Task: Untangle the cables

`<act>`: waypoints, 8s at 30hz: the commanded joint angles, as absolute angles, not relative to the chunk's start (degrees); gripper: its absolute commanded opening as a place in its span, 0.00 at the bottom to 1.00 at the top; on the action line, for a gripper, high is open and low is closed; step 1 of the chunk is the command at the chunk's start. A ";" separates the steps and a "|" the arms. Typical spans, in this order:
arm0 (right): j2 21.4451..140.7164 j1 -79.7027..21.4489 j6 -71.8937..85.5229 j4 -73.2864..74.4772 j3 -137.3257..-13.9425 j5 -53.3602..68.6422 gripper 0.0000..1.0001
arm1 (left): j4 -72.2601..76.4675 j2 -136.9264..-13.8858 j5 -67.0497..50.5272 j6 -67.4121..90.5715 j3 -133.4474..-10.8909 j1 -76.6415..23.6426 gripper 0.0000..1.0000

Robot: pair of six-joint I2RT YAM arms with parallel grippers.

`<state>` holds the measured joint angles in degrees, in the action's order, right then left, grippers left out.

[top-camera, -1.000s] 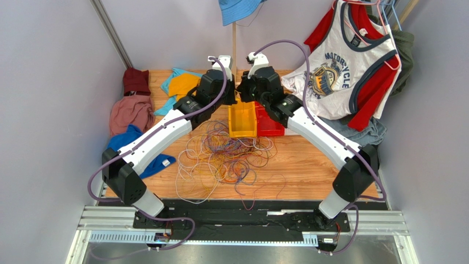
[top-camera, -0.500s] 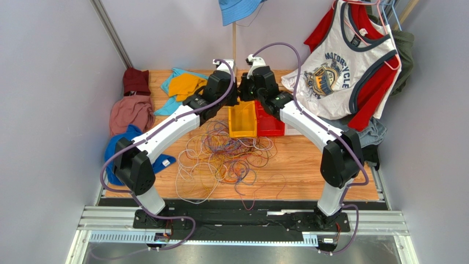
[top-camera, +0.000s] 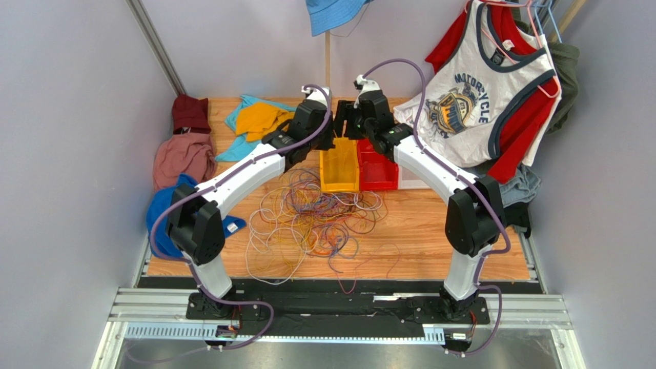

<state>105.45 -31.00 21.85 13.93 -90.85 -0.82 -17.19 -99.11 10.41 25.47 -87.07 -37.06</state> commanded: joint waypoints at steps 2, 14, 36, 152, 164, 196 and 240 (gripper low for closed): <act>103.63 -31.99 22.68 18.36 -94.04 0.18 0.75 | -15.29 -103.52 4.75 25.66 -94.56 -37.44 0.00; 106.43 -31.82 23.82 23.03 -96.67 3.33 0.81 | -16.17 -104.68 6.68 28.03 -95.10 -36.57 0.00; 77.97 -33.57 31.37 17.14 -72.43 -7.30 0.78 | -23.11 -118.21 4.12 27.51 -110.04 -34.63 0.00; 89.03 -26.10 33.75 5.45 -53.26 -2.37 0.36 | -27.16 -116.10 4.22 28.56 -100.99 -31.99 0.68; 88.68 -26.10 33.58 5.18 -53.00 -2.72 0.01 | -27.51 -113.82 4.92 28.04 -99.76 -31.90 0.69; 102.56 -28.30 29.89 11.95 -81.38 1.76 0.00 | -32.00 -98.63 13.71 35.59 -84.48 -28.48 0.79; 88.68 -32.60 13.63 1.93 -65.40 -30.75 0.00 | -22.59 -59.86 7.03 54.14 -39.82 -28.39 0.74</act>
